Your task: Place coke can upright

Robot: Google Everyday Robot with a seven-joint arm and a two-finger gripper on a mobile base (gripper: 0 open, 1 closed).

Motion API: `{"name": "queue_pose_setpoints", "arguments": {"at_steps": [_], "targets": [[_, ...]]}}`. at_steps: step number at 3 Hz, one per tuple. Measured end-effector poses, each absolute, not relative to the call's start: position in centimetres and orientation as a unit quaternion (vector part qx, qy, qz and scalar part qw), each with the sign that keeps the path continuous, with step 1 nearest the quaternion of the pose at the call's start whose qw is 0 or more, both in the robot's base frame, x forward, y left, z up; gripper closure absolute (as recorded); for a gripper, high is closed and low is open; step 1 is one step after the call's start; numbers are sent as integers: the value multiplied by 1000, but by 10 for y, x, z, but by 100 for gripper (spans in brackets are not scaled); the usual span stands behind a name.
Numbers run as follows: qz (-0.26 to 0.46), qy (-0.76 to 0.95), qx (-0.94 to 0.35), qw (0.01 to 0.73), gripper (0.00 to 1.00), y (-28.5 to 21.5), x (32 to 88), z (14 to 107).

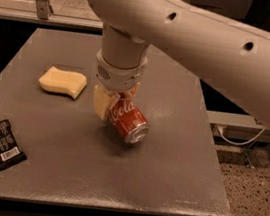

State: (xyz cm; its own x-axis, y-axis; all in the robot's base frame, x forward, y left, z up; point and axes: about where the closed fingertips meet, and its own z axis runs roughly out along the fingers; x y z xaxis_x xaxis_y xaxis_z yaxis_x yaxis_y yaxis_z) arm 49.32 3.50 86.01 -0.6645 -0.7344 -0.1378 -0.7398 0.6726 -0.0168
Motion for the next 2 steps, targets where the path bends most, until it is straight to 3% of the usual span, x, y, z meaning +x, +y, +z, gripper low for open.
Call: {"name": "queue_pose_setpoints", "arguments": {"at_steps": [1,2], "targets": [[92,884,-445,113,100,43,489,893],[141,846,-484,175,100,49,477,921]]}}
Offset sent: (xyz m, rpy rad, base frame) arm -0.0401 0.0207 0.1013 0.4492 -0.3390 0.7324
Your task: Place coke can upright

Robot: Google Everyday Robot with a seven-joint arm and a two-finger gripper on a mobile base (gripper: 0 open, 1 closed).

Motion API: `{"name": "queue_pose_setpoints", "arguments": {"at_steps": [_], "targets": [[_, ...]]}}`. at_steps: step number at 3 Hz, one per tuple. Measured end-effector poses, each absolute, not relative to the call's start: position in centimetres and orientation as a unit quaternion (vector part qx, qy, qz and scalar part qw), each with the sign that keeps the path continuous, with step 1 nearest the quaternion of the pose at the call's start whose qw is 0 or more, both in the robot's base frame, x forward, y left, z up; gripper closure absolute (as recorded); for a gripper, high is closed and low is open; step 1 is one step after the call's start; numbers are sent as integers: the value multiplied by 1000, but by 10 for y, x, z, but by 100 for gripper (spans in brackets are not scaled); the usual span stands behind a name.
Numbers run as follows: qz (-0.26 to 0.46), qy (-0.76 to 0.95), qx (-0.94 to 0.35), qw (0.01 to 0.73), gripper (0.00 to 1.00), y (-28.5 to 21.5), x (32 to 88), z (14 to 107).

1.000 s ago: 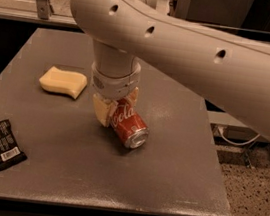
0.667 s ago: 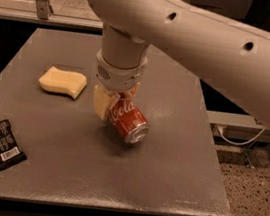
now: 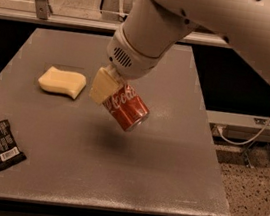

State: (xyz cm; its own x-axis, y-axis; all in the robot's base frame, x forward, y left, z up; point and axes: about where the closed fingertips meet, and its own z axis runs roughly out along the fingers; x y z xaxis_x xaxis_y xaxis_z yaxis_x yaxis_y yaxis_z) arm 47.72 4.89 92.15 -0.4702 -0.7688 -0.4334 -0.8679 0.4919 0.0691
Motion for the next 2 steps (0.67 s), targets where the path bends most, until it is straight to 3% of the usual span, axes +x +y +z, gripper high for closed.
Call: {"name": "queue_pose_setpoints", "arguments": {"at_steps": [2], "targets": [[142,825,-513,190,100,47,476,926]]}}
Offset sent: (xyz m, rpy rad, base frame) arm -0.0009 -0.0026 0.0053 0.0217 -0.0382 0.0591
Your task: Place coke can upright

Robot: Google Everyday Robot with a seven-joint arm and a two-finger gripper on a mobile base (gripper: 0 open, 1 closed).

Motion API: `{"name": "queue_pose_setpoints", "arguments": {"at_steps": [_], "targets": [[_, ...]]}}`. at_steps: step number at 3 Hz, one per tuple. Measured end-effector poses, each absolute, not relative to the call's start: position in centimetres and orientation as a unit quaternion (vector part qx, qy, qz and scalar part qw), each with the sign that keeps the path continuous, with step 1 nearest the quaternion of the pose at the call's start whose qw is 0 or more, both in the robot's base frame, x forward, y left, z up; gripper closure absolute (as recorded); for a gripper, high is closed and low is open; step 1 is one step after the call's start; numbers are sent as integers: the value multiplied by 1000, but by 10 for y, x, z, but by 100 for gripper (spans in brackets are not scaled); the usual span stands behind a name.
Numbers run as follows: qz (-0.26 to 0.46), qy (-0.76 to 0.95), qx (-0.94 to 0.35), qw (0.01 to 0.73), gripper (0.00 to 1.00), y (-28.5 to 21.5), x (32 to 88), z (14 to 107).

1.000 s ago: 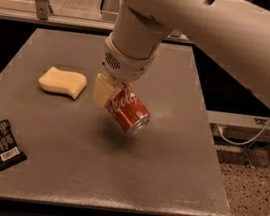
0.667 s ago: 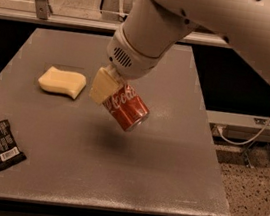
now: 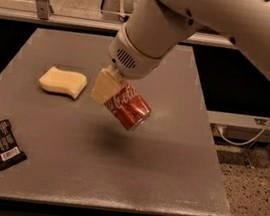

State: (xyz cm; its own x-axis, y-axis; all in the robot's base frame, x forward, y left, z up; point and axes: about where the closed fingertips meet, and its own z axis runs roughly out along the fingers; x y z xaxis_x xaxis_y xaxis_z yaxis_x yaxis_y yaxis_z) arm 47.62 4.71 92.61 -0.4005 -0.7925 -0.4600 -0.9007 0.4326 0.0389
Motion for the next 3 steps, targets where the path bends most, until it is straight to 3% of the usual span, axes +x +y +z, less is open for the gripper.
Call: {"name": "queue_pose_setpoints", "arguments": {"at_steps": [2,3], "targets": [[96,820,-507,247,100,37,479,929],[129,795,-501,316,100,30,481,942]]}}
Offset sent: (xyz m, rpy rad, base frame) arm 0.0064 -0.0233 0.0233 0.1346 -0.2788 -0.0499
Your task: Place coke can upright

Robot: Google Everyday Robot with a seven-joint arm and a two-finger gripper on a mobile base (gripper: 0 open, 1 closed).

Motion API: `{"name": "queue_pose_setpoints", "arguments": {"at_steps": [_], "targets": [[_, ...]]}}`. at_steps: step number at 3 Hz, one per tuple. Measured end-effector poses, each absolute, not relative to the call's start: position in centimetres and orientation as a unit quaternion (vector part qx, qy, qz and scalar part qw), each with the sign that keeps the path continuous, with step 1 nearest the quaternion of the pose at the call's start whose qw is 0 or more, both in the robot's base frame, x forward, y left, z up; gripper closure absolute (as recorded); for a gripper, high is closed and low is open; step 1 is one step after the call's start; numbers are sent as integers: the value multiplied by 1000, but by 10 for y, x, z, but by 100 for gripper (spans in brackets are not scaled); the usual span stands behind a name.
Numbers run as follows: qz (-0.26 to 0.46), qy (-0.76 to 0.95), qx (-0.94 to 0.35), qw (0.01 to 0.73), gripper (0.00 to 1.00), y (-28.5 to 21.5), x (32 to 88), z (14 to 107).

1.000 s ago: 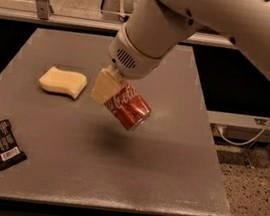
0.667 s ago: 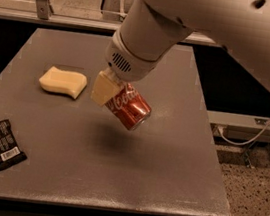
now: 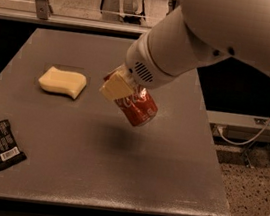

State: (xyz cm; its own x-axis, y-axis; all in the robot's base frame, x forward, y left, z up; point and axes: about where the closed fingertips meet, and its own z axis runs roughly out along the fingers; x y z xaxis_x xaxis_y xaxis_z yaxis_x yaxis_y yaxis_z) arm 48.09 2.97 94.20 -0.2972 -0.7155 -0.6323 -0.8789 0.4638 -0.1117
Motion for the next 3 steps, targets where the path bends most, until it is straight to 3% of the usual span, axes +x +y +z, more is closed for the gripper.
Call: {"name": "queue_pose_setpoints", "arguments": {"at_steps": [1,3], "targets": [[184,772,-480,375,100,18,491,946],[297,694,-504,419,100,24,485,958]]}}
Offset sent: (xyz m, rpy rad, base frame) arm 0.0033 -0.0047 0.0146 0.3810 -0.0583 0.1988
